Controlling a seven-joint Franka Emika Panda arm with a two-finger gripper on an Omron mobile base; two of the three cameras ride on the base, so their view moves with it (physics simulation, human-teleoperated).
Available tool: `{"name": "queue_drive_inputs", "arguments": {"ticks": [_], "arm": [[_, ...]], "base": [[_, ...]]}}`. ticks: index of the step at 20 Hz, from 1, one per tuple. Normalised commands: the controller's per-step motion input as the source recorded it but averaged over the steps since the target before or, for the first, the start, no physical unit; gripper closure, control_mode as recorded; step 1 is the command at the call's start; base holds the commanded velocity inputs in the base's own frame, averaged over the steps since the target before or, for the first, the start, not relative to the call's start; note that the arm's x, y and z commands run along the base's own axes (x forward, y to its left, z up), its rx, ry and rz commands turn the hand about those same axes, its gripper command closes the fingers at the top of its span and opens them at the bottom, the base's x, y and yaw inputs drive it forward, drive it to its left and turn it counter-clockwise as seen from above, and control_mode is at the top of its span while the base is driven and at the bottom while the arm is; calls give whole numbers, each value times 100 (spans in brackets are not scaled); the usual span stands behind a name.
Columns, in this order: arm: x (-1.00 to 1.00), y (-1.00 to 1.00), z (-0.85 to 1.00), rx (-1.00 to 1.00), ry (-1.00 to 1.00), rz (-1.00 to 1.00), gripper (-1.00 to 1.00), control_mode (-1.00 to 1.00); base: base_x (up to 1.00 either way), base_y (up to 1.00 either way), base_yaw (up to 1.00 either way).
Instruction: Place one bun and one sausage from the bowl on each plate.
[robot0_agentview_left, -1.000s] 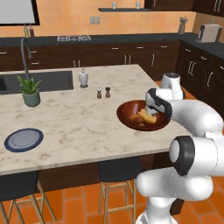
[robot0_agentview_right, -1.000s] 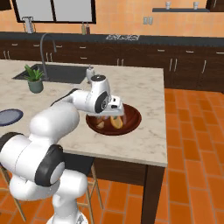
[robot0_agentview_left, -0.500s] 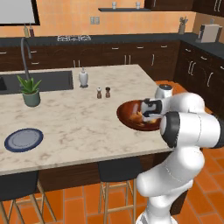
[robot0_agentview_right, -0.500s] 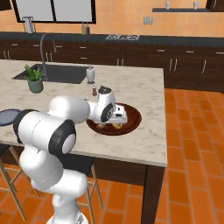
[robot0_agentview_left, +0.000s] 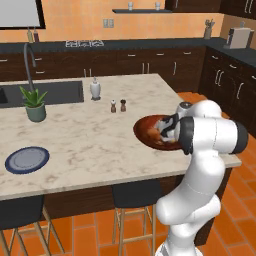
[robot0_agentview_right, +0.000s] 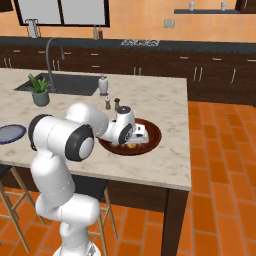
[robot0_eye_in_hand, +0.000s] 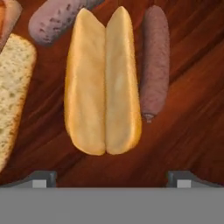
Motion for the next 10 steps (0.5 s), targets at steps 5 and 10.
{"name": "queue_drive_inputs", "arguments": {"ticks": [5, 10], "arm": [[31, 0, -19, 0, 0, 0, -100, -100], [-6, 28, 7, 0, -8, -6, -100, -100]], "base": [[0, 0, 0], [0, 0, 0]]}}
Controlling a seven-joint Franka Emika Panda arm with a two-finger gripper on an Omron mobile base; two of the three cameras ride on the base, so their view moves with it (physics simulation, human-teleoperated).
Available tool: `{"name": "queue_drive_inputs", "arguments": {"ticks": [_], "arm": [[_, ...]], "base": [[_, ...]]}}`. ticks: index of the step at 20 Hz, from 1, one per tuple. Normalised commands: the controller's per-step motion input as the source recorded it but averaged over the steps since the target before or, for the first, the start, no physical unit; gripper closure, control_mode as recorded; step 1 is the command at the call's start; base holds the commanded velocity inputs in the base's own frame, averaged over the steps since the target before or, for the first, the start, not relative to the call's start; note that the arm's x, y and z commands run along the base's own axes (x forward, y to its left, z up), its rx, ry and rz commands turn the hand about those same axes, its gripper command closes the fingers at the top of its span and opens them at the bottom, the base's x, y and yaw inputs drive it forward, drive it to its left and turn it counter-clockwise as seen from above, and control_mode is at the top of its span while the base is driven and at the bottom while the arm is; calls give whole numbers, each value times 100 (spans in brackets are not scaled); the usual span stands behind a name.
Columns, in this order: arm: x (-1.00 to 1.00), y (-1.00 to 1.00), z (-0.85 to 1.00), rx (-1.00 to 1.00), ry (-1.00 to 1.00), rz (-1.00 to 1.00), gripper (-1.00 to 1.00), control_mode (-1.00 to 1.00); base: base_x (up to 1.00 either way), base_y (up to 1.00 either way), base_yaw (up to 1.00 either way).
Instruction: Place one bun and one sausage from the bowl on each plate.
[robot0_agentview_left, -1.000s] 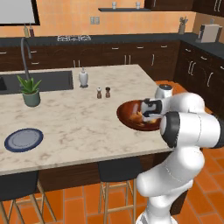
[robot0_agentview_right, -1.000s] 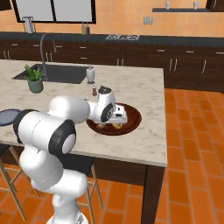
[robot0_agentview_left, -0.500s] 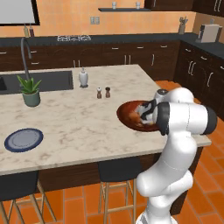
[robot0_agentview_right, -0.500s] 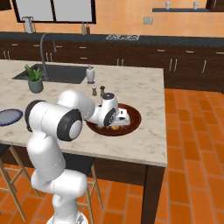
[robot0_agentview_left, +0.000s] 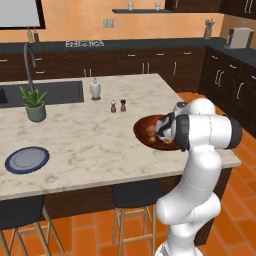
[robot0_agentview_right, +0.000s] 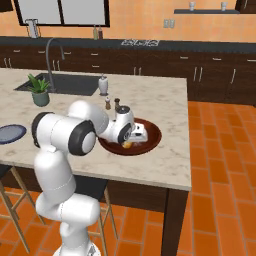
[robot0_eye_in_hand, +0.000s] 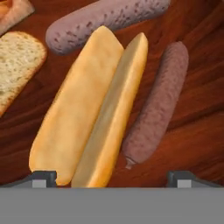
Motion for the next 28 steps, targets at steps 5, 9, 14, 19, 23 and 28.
{"name": "queue_drive_inputs", "arguments": {"ticks": [5, 9, 14, 19, 23, 28], "arm": [[22, 46, 10, 0, -1, -19, -100, -100], [46, 16, 0, 1, 0, -21, -100, -100], [-5, 4, 14, 2, -5, -10, -100, -100], [3, 17, 28, 3, 0, -26, -100, -100], [3, 14, -20, 0, 11, -19, -100, -100], [3, 2, -41, 0, 7, -9, -100, -100]], "base": [[0, 0, 0], [0, 0, 0], [0, 0, 0], [0, 0, 0], [0, 0, 0], [0, 0, 0]]}}
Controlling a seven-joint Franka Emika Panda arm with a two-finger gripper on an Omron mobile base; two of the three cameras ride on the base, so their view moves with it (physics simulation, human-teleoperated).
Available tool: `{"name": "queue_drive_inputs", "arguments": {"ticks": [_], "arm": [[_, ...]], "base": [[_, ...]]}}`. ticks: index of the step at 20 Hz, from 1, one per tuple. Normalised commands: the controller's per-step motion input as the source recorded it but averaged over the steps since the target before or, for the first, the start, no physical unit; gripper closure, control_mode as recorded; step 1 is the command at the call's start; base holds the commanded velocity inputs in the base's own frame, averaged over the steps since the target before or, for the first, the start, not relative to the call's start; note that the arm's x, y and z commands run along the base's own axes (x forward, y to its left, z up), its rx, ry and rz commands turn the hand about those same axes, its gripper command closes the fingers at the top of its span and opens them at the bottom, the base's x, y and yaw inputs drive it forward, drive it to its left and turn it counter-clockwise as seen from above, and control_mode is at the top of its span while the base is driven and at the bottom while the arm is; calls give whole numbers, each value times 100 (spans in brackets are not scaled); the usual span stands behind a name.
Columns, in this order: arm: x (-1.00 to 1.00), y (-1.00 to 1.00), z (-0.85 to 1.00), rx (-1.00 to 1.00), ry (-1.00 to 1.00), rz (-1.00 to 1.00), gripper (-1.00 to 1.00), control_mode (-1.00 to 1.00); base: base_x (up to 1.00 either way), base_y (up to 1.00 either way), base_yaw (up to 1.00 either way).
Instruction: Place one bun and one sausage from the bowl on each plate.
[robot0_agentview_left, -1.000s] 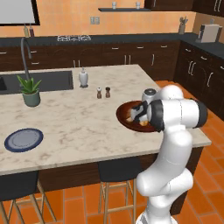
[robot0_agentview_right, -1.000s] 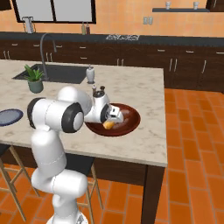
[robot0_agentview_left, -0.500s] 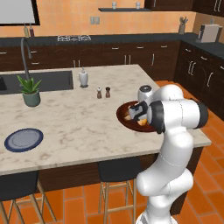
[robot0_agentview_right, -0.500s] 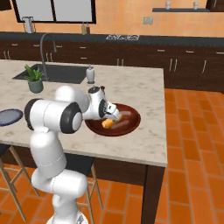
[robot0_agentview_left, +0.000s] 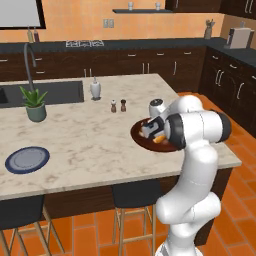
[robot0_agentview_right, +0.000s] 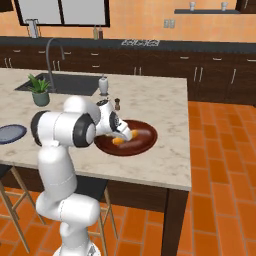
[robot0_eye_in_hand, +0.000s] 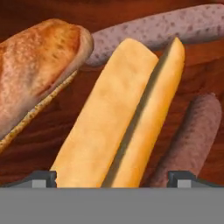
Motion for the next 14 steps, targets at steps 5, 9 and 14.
{"name": "queue_drive_inputs", "arguments": {"ticks": [5, 9, 14], "arm": [[-2, -9, -42, 2, 0, -6, 100, -100], [-28, -7, -4, 1, -6, -3, 100, -100], [-67, -1, 57, 8, -34, -9, 100, -100]], "base": [[0, 0, 0], [0, 0, 0], [0, 0, 0]]}}
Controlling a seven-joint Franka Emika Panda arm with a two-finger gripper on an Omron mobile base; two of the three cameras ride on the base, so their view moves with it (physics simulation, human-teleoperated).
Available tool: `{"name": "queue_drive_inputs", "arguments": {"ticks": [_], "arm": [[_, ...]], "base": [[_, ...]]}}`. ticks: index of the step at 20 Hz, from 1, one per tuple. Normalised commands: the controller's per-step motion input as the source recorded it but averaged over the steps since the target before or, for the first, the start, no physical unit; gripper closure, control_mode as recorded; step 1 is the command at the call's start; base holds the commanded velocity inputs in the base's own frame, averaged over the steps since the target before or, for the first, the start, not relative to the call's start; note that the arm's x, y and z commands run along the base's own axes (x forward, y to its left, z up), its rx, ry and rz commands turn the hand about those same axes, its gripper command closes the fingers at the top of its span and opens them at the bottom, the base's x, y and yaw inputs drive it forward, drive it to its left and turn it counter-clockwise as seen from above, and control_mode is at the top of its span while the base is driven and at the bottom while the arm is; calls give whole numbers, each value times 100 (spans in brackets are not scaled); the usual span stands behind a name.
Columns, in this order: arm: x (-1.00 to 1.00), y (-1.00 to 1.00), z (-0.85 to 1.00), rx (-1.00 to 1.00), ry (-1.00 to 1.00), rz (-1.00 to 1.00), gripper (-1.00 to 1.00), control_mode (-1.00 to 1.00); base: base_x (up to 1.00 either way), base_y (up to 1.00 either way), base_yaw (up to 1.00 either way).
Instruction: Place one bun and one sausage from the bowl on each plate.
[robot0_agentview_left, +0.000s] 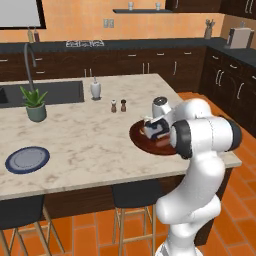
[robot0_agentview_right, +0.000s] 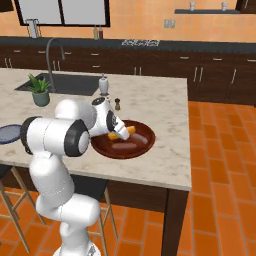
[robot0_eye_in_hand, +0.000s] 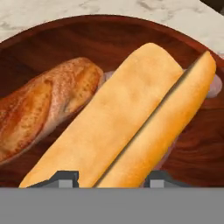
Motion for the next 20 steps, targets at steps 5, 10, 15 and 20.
{"name": "queue_drive_inputs", "arguments": {"ticks": [5, 10, 15, 20], "arm": [[-100, -1, 99, 22, -41, -3, 100, -100], [-100, 18, 52, 6, -13, 2, 100, -100], [0, 0, 0, 0, 0, 0, 100, 100], [0, 0, 0, 0, 0, 0, 100, 100]], "base": [[0, 0, 0], [0, 0, 0], [-48, 95, 19], [0, 100, 28]]}}
